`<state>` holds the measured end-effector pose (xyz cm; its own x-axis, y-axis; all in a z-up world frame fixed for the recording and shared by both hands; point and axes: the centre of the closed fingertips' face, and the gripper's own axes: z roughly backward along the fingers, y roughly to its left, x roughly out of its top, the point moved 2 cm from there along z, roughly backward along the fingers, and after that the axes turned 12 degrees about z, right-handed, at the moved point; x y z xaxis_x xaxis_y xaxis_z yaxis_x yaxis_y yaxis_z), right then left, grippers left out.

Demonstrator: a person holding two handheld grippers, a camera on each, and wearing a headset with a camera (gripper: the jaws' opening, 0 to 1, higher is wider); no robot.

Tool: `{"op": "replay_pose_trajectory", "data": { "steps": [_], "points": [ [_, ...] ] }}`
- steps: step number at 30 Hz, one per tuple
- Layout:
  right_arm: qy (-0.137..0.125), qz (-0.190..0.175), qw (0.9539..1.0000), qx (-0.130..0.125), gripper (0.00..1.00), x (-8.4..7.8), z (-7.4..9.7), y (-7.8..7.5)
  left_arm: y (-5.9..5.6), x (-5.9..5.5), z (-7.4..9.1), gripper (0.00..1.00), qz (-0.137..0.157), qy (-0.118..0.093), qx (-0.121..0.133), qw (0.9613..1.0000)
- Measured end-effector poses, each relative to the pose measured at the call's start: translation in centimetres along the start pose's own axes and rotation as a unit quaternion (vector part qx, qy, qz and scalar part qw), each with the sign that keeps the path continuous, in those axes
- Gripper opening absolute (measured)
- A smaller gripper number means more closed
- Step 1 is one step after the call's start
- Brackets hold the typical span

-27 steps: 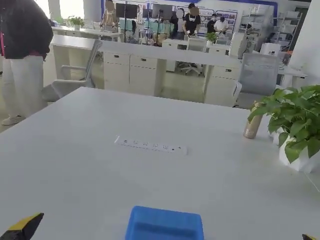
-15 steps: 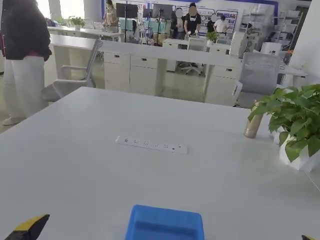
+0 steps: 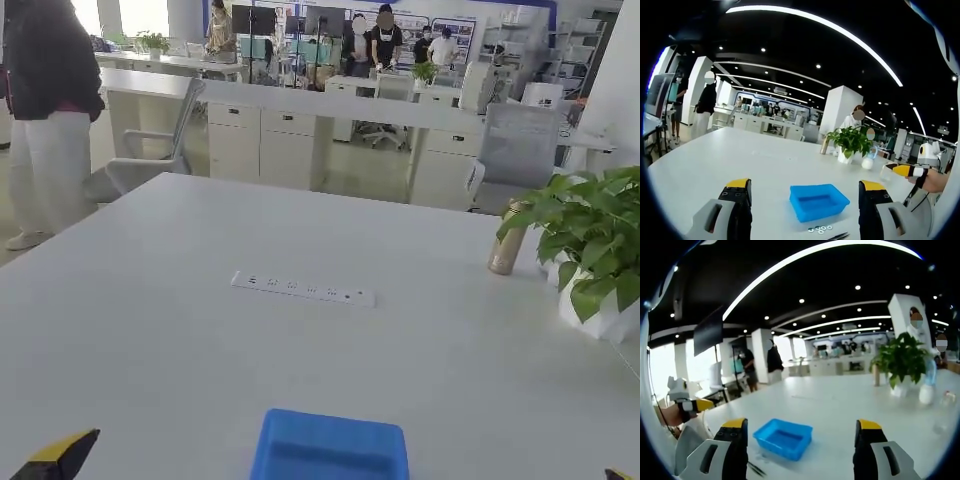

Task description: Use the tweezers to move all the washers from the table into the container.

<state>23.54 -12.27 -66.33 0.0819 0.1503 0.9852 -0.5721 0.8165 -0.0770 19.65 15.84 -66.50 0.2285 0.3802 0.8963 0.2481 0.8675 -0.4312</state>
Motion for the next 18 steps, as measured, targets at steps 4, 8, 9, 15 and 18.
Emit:
{"op": "replay_pose_trajectory", "data": {
  "steps": [4,8,9,15,18],
  "points": [
    [0.028,0.011,0.9995,0.013,0.86,-0.6,-0.4,0.4,-0.2,-0.3,-0.2,0.89,-0.014,0.014,-0.006,0.9998],
    [0.054,0.031,0.9977,0.026,0.85,-1.3,-0.8,0.9,-0.3,-0.6,-0.1,0.91,-0.021,0.02,-0.002,0.9996],
    [0.059,0.03,0.9974,0.031,0.84,-1.4,-0.9,1.1,-0.4,-0.7,-0.1,0.91,-0.023,0.024,-0.004,0.9994],
    [0.065,0.026,0.9968,0.038,0.82,-1.7,-1.3,1.9,-0.2,-1.8,-0.1,0.9,-0.024,0.042,-0.013,0.9987],
    [0.066,0.024,0.9968,0.039,0.8,-1.7,-1.4,2.1,0.2,-2.2,-0.3,0.87,-0.027,0.056,-0.017,0.9979]
  ]
}}
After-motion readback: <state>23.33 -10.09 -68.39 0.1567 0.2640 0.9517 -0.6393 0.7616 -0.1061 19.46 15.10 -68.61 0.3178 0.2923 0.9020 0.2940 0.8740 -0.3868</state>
